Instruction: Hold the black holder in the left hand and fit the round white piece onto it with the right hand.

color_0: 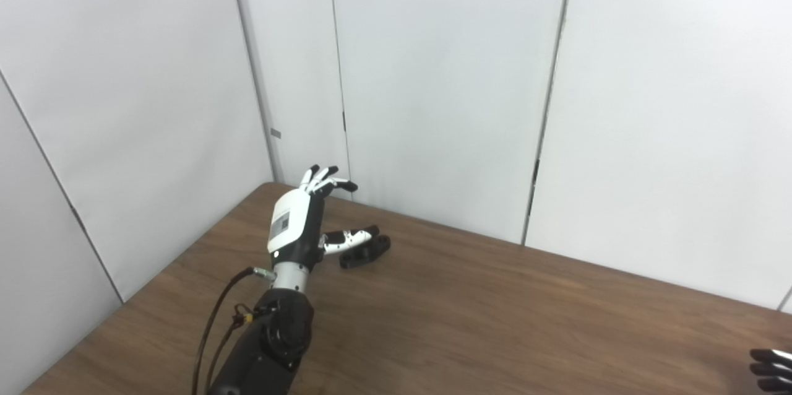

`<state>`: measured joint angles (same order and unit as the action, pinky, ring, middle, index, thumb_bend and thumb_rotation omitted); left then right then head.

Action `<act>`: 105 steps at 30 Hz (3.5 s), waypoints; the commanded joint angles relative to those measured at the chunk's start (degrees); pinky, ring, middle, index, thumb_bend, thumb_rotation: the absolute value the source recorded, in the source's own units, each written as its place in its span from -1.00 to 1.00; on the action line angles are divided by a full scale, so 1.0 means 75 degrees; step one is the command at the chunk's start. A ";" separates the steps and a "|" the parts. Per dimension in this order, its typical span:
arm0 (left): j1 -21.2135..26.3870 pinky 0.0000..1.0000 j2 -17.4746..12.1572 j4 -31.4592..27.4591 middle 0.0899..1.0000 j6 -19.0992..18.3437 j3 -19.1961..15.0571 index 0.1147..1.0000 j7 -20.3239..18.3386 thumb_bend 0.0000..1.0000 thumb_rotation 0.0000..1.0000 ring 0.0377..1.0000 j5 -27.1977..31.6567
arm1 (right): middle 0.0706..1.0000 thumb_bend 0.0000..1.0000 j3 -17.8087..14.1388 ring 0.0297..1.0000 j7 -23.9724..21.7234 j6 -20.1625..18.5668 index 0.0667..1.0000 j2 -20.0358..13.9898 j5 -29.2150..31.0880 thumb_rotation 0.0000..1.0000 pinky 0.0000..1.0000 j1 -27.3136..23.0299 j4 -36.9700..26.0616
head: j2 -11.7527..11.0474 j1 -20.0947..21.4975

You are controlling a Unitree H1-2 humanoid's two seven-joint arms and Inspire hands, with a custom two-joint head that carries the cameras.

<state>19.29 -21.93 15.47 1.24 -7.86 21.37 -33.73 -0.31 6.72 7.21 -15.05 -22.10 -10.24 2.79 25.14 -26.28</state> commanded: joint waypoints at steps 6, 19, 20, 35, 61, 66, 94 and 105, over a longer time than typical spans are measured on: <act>0.0401 0.82 -0.0349 0.0090 0.92 -0.0318 0.0134 0.24 0.0104 1.00 -0.38 1.00 -0.0108 | 0.25 0.23 -0.0124 0.21 -0.0044 -0.0066 0.31 -0.0136 -0.0008 -1.00 0.12 -0.0181 -0.0389 | 0.0047 -0.0011; 0.0492 0.98 -0.0469 0.0579 1.00 -0.0932 0.0640 0.33 0.0067 1.00 -0.16 1.00 -0.0280 | 0.26 0.23 -0.0178 0.20 -0.0172 -0.0215 0.31 -0.0128 0.0055 -1.00 0.10 -0.0179 -0.0527 | 0.0120 -0.0003; 0.0504 0.98 -0.0477 0.0654 1.00 -0.0984 0.0675 0.32 0.0064 1.00 -0.16 1.00 -0.0294 | 0.26 0.23 -0.0178 0.20 -0.0185 -0.0254 0.31 -0.0128 0.0039 -1.00 0.10 -0.0176 -0.0556 | 0.0126 0.0000; 0.0694 0.90 -0.0434 0.1562 0.98 -0.0807 0.0907 0.26 0.0521 1.00 -0.26 1.00 -0.0199 | 0.24 0.24 -0.0249 0.20 -0.0232 -0.0166 0.29 -0.0172 0.0039 -1.00 0.13 -0.0097 -0.0620 | 0.0195 0.0029; 0.1256 0.85 -0.0583 0.2536 0.91 -0.0762 0.1077 0.19 0.0634 1.00 -0.30 1.00 0.0082 | 0.23 0.26 -0.0273 0.20 -0.0296 -0.0232 0.28 -0.0217 -0.0022 -1.00 0.12 -0.0011 -0.0794 | 0.0284 0.0101; 0.1402 0.86 -0.0603 0.2830 0.89 -0.0827 0.1198 0.15 0.0520 0.97 -0.30 1.00 0.0127 | 0.23 0.27 -0.0304 0.18 -0.0317 -0.0254 0.28 -0.0226 0.0017 -1.00 0.09 0.0039 -0.0858 | 0.0311 0.0115; 0.1773 0.74 -0.0884 0.3630 0.52 -0.1822 0.2575 -0.25 -0.0088 0.41 -0.66 0.78 -0.0367 | 0.22 0.25 -0.0407 0.14 -0.0378 -0.0274 0.30 -0.0274 0.0081 -1.00 0.04 0.0226 -0.1076 | 0.0565 0.0120; 0.1583 0.82 -0.0950 0.3153 0.53 -0.1817 0.2550 -0.18 -0.0527 0.05 -0.84 0.81 -0.0108 | 0.24 0.23 -0.0378 0.16 -0.0537 -0.0502 0.31 -0.0312 0.0164 -1.00 0.06 0.0127 -0.1179 | 0.0613 0.0068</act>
<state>30.87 -27.49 39.94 -11.95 10.72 18.75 -33.84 -2.60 2.27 2.37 -16.62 -21.41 -7.26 -4.22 29.71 -25.84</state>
